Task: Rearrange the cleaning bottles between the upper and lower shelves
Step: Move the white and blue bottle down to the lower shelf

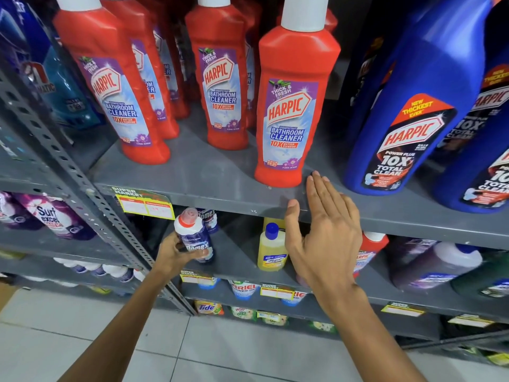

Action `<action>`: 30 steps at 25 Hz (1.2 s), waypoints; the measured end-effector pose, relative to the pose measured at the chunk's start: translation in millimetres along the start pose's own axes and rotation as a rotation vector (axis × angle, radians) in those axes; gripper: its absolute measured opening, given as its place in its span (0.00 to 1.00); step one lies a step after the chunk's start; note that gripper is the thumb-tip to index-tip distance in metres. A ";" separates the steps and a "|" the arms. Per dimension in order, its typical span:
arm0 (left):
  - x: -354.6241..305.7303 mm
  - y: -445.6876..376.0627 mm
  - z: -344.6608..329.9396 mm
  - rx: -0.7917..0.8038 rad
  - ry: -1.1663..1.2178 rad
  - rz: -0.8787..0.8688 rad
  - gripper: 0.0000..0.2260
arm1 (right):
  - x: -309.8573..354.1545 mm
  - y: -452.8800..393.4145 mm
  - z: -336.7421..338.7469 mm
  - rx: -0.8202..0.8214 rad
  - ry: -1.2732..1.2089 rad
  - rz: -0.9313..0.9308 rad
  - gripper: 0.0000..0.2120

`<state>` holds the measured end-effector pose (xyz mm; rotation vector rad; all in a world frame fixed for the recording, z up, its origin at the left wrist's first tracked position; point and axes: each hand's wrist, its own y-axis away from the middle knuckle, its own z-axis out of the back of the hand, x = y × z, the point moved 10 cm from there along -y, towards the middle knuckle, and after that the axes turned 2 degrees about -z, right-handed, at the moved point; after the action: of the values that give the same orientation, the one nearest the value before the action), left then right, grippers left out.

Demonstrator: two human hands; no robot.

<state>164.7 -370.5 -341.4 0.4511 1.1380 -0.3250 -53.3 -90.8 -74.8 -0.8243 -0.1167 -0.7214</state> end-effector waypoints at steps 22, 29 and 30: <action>7.9 -11.5 1.4 0.027 -0.073 0.025 0.30 | 0.8 -0.9 2.7 -0.059 -0.007 -0.007 0.20; 14.2 10.5 -3.6 -0.021 0.158 0.125 0.28 | -1.2 -1.6 0.7 -0.023 -0.040 -0.015 0.21; 22.9 24.1 1.7 -0.126 0.177 0.162 0.24 | -1.8 -1.6 0.3 -0.011 -0.057 -0.003 0.21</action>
<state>186.3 -350.9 -357.6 0.4642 1.2776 -0.0724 -55.6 -90.4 -74.2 -0.8554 -0.1654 -0.7022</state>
